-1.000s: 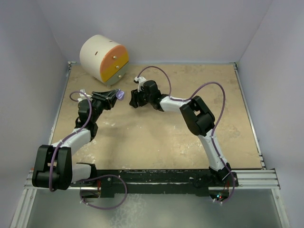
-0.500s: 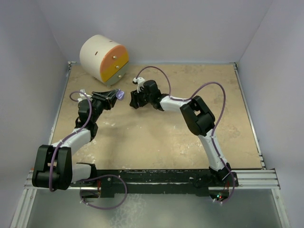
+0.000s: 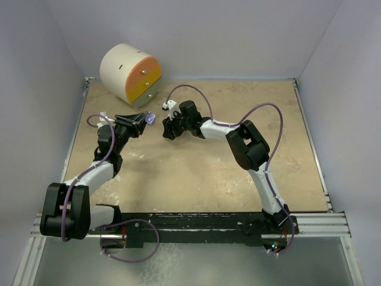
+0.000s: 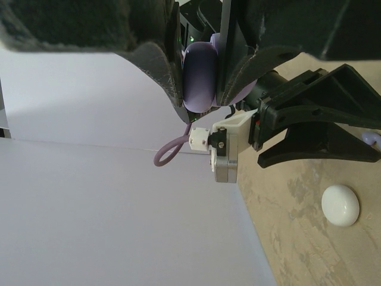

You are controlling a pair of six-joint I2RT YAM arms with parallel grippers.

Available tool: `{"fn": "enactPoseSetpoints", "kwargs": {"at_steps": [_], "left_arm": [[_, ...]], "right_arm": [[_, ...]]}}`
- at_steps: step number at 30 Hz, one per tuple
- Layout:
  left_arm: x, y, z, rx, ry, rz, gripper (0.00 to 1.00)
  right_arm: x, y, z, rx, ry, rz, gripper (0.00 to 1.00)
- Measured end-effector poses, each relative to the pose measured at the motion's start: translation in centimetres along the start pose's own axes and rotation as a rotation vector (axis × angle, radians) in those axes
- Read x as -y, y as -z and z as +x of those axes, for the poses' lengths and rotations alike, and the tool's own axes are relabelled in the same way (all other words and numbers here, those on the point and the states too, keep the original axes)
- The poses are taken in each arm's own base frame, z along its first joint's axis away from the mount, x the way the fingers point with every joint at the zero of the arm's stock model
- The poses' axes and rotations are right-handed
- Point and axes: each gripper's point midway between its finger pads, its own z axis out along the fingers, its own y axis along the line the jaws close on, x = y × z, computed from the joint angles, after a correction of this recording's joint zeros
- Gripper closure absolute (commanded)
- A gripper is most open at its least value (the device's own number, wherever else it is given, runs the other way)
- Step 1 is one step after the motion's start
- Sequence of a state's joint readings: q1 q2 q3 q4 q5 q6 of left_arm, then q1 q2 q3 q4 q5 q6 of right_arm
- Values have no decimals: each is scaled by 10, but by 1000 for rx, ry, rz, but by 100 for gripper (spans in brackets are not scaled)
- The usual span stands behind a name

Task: Insert the wireless bluetooth earbuds into the charging case
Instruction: Adjust the earbud at the center of the board.

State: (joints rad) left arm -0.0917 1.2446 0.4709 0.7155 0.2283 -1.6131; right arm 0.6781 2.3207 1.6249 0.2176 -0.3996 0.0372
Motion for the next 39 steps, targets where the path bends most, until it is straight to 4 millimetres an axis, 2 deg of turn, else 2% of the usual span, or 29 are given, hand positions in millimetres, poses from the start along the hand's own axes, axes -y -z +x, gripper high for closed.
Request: {"fn": "enactPoseSetpoints", "kwargs": {"at_steps": [9, 21, 23, 28, 39], "left_arm": [[2, 1, 0, 0, -1, 3, 100], [2, 3, 0, 2, 1, -6, 100], [2, 3, 0, 4, 2, -7, 100], [1, 4, 0, 8, 3, -14, 100], [5, 6, -1, 16, 1, -5, 100]], "right_arm": [[-1, 5, 8, -48, 126, -20, 48], [-6, 21, 21, -115, 183, -30, 50], [-6, 23, 24, -122, 185, -26, 51], [-4, 31, 29, -130, 182, 6, 61], [14, 40, 31, -138, 149, 162, 72]]}}
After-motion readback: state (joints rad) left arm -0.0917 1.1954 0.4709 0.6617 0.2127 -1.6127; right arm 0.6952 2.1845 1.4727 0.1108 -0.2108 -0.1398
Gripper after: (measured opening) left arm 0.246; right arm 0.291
